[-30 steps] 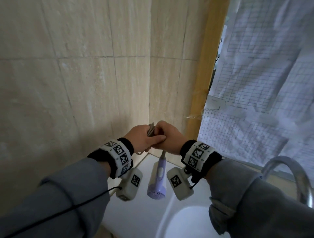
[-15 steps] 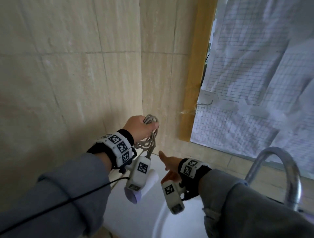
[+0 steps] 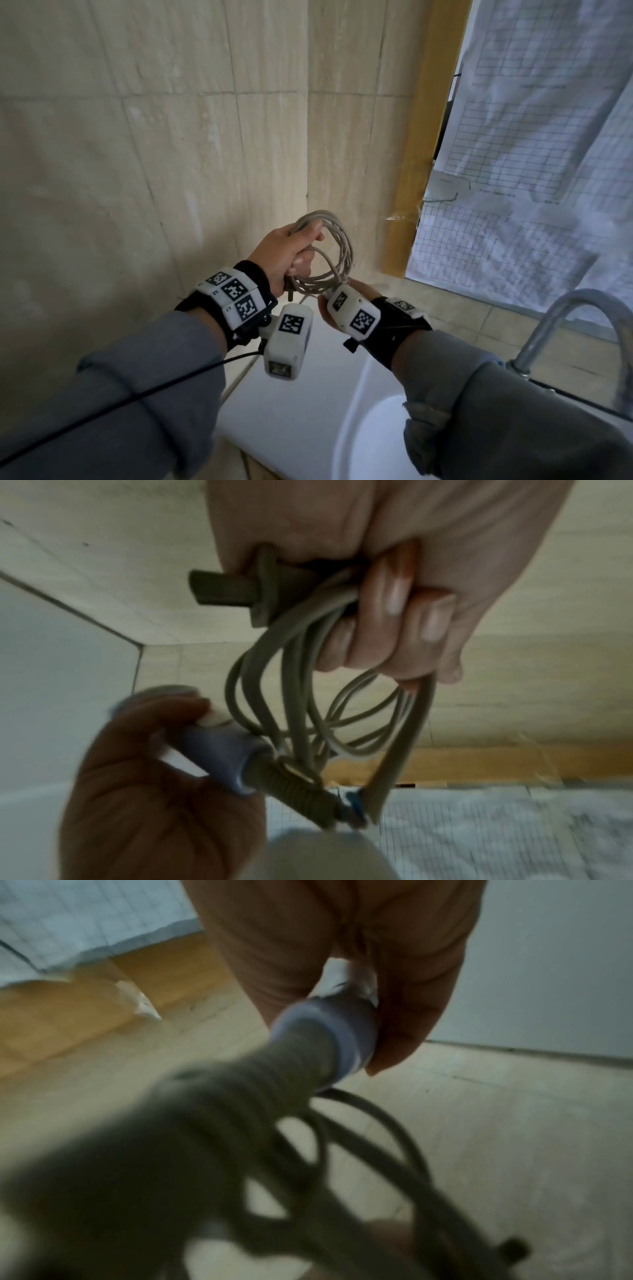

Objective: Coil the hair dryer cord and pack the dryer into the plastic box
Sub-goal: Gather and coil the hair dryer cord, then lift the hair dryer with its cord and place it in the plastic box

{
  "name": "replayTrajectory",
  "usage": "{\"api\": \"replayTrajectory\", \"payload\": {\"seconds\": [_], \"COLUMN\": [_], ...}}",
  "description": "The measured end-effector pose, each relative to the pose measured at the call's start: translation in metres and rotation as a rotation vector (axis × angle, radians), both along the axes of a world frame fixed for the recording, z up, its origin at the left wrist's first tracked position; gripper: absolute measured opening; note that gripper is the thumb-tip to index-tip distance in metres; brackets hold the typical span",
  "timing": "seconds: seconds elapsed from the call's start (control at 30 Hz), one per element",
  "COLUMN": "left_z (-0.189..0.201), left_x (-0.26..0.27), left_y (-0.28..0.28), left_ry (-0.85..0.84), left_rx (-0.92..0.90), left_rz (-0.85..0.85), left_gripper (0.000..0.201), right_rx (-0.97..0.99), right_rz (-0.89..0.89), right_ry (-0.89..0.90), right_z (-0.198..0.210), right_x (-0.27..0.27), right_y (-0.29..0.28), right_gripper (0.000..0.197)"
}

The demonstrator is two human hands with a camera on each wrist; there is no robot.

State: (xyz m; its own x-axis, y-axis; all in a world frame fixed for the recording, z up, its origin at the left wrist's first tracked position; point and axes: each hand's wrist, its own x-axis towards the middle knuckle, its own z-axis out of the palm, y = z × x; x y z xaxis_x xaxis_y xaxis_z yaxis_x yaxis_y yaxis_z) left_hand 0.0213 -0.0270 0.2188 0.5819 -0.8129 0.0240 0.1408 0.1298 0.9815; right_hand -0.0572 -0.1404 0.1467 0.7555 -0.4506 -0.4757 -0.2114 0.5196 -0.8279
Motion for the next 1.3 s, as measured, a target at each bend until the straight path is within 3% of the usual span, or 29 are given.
{"api": "replayTrajectory", "payload": {"seconds": [0.1, 0.2, 0.3, 0.5, 0.63, 0.73, 0.9, 1.03, 1.13, 1.3], "left_z": [-0.005, -0.006, -0.011, -0.021, -0.029, -0.043, -0.058, -0.056, -0.049, -0.042], "left_x": [0.005, 0.007, 0.006, 0.006, 0.012, 0.02, 0.012, -0.002, -0.015, -0.046], "left_y": [0.006, 0.006, 0.004, -0.005, -0.014, -0.021, -0.026, -0.025, -0.022, -0.015], "left_ry": [0.06, 0.057, -0.018, 0.011, -0.05, -0.092, -0.079, -0.034, -0.03, -0.073], "left_rx": [-0.051, -0.039, 0.05, 0.084, 0.109, 0.136, 0.157, 0.139, 0.144, 0.224], "left_rz": [0.004, 0.005, 0.016, -0.018, 0.147, 0.256, 0.21, 0.129, 0.111, 0.256], "left_gripper": [0.031, 0.031, 0.03, 0.027, 0.028, 0.032, 0.032, 0.033, 0.039, 0.045], "right_rx": [0.048, 0.034, -0.037, -0.203, -0.295, -0.389, -0.384, -0.377, -0.484, -0.299], "right_rz": [-0.103, -0.155, -0.207, -0.187, -0.267, -0.336, -0.316, -0.358, -0.374, -0.472], "right_ry": [-0.037, -0.051, -0.085, 0.08, 0.184, 0.269, 0.347, 0.337, 0.342, 0.073], "right_z": [0.014, 0.03, 0.039, 0.062, 0.062, 0.057, 0.045, 0.043, 0.043, 0.041], "right_x": [0.0, -0.001, -0.007, -0.023, -0.031, -0.038, -0.053, -0.067, -0.076, -0.103], "right_y": [-0.002, 0.004, -0.001, -0.001, 0.002, -0.003, -0.01, -0.014, -0.013, 0.001], "right_gripper": [0.04, 0.024, 0.057, 0.023, 0.007, 0.026, 0.018, 0.023, 0.022, 0.011]}}
